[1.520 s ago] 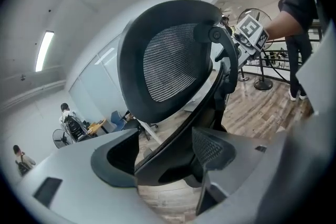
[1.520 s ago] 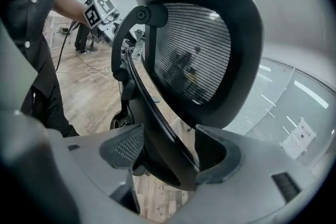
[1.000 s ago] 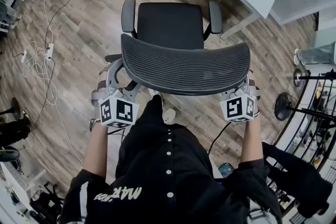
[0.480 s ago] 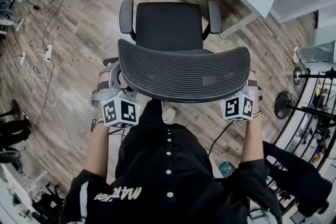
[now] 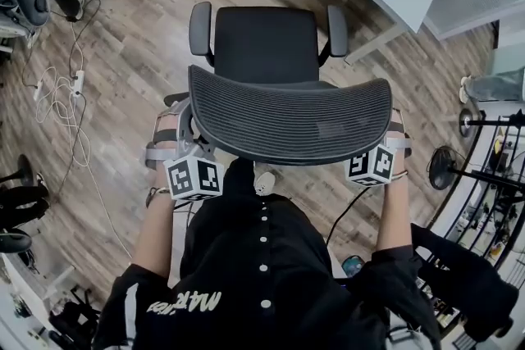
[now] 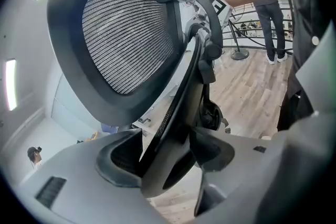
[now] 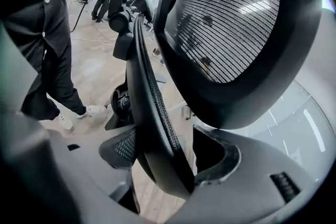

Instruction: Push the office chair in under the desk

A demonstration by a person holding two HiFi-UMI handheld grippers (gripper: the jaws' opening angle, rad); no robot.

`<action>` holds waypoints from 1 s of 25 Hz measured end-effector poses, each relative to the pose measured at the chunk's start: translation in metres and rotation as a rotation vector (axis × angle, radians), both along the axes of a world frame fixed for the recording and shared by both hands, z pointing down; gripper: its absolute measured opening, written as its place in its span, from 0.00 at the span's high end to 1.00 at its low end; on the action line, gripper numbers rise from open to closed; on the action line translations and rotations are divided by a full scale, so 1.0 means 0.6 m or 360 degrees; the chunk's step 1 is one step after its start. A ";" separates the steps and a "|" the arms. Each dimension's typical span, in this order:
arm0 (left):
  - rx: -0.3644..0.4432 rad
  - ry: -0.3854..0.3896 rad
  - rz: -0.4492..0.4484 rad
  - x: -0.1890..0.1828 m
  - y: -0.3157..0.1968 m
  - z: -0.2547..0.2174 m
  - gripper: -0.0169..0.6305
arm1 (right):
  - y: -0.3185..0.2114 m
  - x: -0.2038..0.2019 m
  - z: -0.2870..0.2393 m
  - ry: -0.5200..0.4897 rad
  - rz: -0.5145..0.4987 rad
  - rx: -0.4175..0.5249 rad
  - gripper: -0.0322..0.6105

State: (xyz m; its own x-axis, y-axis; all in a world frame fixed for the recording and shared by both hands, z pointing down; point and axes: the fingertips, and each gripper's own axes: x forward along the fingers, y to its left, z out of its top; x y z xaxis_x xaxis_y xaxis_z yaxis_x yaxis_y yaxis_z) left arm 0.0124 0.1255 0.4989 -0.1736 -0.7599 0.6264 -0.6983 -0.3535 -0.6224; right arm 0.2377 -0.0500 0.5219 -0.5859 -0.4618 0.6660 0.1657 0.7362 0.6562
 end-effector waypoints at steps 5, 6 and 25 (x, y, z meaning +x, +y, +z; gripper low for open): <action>-0.0002 -0.0021 0.0002 -0.005 -0.002 0.000 0.52 | -0.004 -0.004 0.001 0.0025 0.0025 -0.0004 0.47; -0.0005 -0.0018 0.0002 -0.007 -0.002 0.000 0.52 | -0.003 -0.006 -0.001 0.0020 0.0028 -0.0005 0.47; -0.0092 0.0004 0.0149 -0.031 0.003 0.008 0.53 | 0.016 -0.019 0.001 0.0017 0.0145 -0.0036 0.45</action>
